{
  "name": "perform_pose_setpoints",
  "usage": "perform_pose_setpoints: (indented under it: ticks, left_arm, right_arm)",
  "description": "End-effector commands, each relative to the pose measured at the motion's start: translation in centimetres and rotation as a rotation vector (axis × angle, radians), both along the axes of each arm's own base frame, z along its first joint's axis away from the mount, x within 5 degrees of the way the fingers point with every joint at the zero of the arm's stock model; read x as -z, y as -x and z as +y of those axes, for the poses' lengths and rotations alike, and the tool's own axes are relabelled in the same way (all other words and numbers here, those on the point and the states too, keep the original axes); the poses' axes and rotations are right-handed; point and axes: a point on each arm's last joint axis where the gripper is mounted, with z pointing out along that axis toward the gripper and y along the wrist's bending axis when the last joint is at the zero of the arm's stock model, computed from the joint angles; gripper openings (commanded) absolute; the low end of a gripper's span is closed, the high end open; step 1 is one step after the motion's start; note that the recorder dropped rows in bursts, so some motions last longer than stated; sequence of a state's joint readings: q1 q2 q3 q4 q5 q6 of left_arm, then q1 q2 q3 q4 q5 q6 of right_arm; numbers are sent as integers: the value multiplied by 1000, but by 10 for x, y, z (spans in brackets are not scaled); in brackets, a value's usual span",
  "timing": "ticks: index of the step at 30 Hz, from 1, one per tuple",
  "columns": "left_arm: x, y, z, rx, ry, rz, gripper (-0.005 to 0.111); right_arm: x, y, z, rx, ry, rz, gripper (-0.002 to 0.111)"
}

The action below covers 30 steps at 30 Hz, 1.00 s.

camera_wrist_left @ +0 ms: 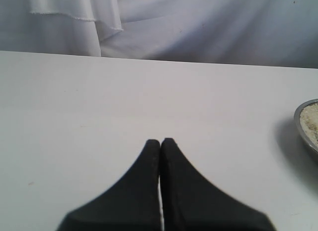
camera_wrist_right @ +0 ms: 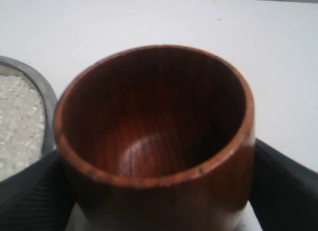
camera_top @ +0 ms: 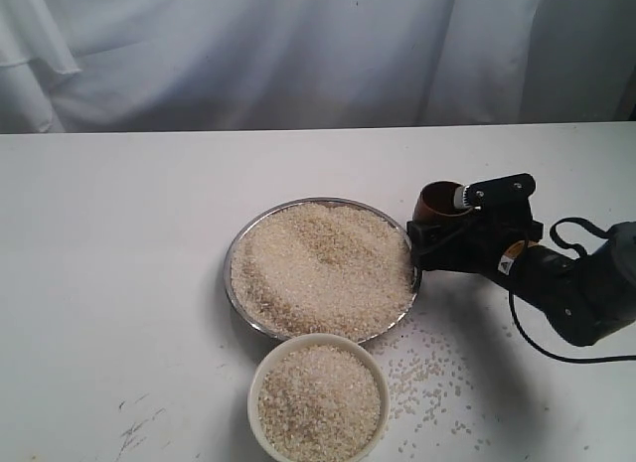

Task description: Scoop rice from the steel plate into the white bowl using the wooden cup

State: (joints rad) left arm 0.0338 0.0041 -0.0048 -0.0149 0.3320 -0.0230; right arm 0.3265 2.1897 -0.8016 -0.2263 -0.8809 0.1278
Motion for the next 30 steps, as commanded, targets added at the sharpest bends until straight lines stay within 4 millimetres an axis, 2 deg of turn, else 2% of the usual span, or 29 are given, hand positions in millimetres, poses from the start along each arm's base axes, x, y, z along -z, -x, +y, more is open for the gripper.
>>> perform_pose_setpoints:
  ticks: [1, 3, 4, 10, 17, 23, 26, 30]
  left_arm:
    - [0, 0, 0, -2, -1, -13, 0]
    - [0, 0, 0, -2, -1, -13, 0]
    - [0, 0, 0, -2, -1, -13, 0]
    - [0, 0, 0, -2, -1, -13, 0]
    - [0, 0, 0, -2, -1, -13, 0]
    - [0, 0, 0, -2, -1, -13, 0]
    - [0, 0, 0, -2, -1, -13, 0]
    - [0, 0, 0, -2, -1, -13, 0]
  right_arm:
    - [6, 0, -3, 27, 13, 40, 91]
    - [6, 1, -2, 17, 19, 44, 104]
    - [6, 1, -1, 3, 19, 42, 105]
    - [-7, 1, 3, -40, 3, 12, 105]
    - [-31, -1, 4, -43, -10, -45, 105]
    - [-68, -2, 3, -56, 17, -131, 105]
    - [-94, 0, 3, -73, 33, -195, 105]
    - [-139, 8, 0, -80, 42, -280, 105]
